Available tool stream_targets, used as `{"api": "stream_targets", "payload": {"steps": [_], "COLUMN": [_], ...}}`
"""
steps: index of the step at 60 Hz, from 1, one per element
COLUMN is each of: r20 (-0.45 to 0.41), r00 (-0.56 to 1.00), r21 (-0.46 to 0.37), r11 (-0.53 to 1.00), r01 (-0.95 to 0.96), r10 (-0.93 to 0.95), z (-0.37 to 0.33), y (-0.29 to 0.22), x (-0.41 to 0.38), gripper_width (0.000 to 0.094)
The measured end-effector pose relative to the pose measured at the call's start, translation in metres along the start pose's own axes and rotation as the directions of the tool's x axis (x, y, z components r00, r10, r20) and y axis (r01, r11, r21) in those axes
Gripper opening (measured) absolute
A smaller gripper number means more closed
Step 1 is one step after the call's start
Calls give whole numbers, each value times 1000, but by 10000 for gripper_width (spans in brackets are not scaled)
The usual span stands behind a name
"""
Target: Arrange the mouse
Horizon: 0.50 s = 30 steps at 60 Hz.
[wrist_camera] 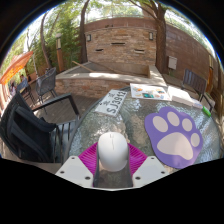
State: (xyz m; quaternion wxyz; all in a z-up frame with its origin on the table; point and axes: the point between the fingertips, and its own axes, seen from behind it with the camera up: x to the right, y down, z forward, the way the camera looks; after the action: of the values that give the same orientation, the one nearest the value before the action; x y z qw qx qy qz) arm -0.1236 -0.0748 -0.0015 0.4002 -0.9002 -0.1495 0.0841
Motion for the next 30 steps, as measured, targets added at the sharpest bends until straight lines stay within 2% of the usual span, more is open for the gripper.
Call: {"api": "stream_targets", "payload": {"steps": [6, 10, 19, 24, 30], "r20": [15, 13, -63, -136, -193], "r00": [999, 997, 985, 973, 957], "r21": [80, 163, 326, 342, 259], "r11": [996, 984, 936, 931, 952], "r01": [-31, -73, -134, -132, -163], "r10": [29, 71, 163, 188, 217], "z": [-22, -44, -91, -94, -56], "y": [-46, -91, -183, -191, -143], "x": [10, 31, 119, 176, 227], "gripper_width": [382, 381, 387, 388, 396]}}
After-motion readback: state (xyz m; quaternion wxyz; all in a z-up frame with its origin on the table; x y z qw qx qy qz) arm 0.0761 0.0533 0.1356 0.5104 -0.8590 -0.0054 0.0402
